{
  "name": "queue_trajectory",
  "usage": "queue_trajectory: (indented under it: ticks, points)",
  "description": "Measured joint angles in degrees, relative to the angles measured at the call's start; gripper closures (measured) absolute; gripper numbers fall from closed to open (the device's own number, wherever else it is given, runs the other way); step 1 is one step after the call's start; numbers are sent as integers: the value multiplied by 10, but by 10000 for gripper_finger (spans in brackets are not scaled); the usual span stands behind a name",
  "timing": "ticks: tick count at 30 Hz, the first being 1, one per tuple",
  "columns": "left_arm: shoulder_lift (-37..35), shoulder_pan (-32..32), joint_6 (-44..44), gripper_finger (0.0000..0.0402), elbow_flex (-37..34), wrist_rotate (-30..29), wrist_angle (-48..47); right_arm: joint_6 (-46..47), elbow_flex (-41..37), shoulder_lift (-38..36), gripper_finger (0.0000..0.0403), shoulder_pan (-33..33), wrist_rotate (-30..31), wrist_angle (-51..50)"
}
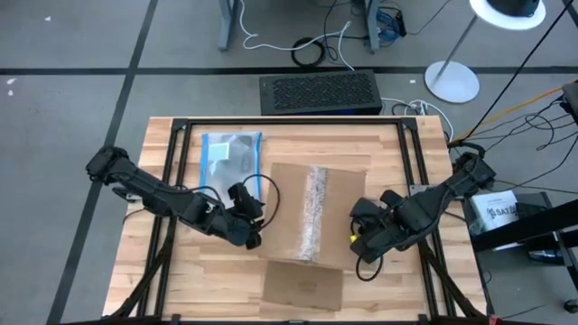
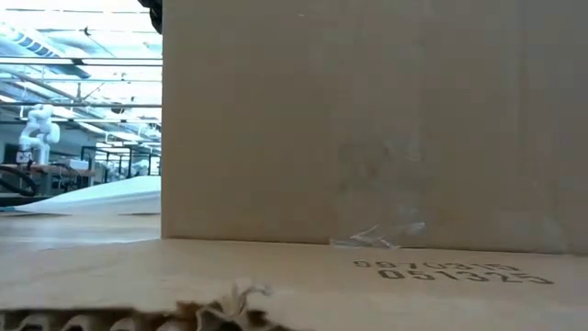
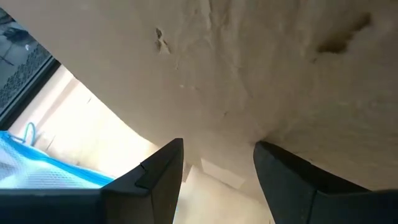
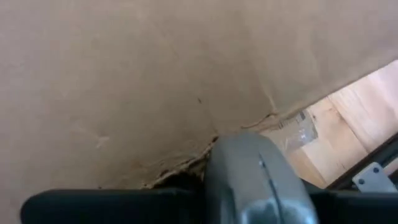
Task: Unpack boxes
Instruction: Break down box until it is fully flat
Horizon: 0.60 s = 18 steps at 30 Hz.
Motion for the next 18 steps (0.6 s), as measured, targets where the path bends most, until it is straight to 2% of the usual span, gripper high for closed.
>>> queue_trajectory:
  ticks: [9,18]
  points:
    - [-47,-4,-7,201,2,3,-29,20,0,-17,336,16,3,14]
    - [-32,-10,-39,194,2,6,-75,15,0,-18,336,17,-11,6]
